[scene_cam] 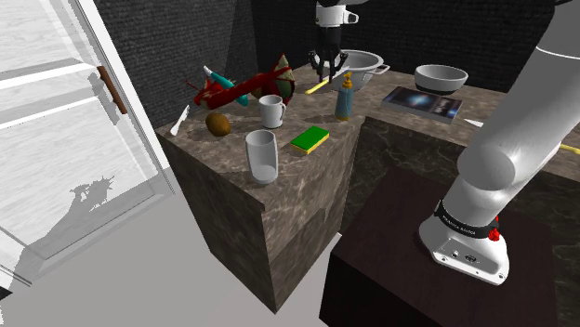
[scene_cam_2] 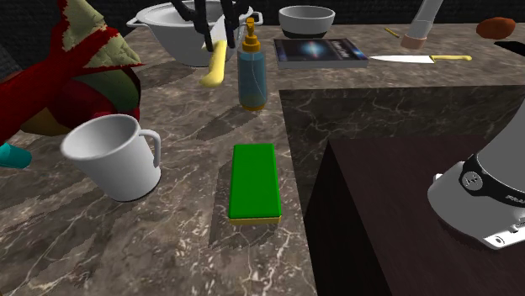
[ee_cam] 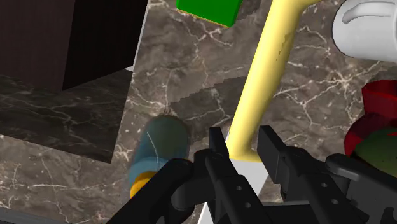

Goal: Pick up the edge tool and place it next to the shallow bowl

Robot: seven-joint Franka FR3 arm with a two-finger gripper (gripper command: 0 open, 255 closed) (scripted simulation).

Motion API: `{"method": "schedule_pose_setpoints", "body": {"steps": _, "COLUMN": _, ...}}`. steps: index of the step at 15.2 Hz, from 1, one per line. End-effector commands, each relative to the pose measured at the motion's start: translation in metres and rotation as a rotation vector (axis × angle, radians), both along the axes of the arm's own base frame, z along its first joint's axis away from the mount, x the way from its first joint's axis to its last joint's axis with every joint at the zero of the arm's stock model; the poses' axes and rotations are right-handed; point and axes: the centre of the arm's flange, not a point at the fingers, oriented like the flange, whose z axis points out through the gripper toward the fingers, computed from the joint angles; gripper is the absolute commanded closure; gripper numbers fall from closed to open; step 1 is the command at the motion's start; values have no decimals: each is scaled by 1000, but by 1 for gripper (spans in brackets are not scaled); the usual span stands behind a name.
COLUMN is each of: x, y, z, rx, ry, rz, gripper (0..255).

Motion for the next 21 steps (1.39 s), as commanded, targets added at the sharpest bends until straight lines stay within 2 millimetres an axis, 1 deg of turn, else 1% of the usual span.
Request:
{"method": "schedule_pose_setpoints", "body": {"steps": 1, "x": -15, "y": -22, "z": -1, "rx": 0, "ry": 0, "rz": 1, "gripper": 255}}
{"method": "schedule_pose_setpoints", "body": {"steps": 21, "x": -183, "y": -225, "z": -1, "rx": 0, "ry": 0, "rz": 1, "gripper": 255}}
